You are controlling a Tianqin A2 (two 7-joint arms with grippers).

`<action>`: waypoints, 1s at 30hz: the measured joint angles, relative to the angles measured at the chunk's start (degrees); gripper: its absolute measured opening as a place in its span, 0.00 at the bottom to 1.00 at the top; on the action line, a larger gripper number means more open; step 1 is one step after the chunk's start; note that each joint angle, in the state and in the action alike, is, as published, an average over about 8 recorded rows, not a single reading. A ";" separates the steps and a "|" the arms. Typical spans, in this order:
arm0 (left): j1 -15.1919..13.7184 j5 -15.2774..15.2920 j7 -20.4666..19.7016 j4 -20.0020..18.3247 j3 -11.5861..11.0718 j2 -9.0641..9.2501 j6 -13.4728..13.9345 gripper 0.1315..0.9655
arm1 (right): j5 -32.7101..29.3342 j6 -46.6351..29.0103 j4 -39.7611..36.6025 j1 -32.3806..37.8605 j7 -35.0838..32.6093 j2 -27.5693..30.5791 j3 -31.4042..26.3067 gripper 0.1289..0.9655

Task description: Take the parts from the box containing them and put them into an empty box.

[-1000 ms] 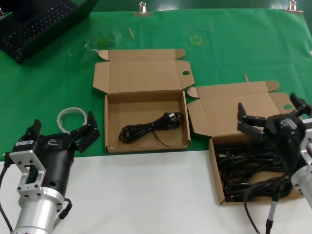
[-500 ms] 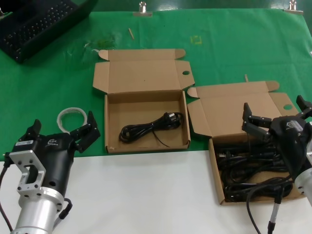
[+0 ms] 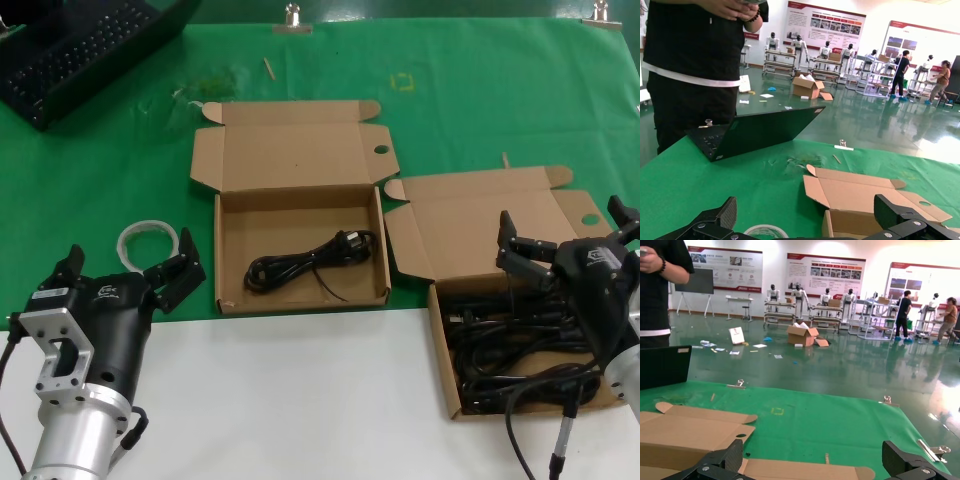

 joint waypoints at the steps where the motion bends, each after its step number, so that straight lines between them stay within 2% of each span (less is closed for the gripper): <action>1: 0.00 0.00 0.00 0.00 0.00 0.00 0.00 1.00 | 0.00 0.00 0.00 0.00 0.00 0.00 0.00 1.00; 30: 0.00 0.00 0.00 0.00 0.00 0.00 0.00 1.00 | 0.00 0.00 0.00 0.00 0.00 0.00 0.00 1.00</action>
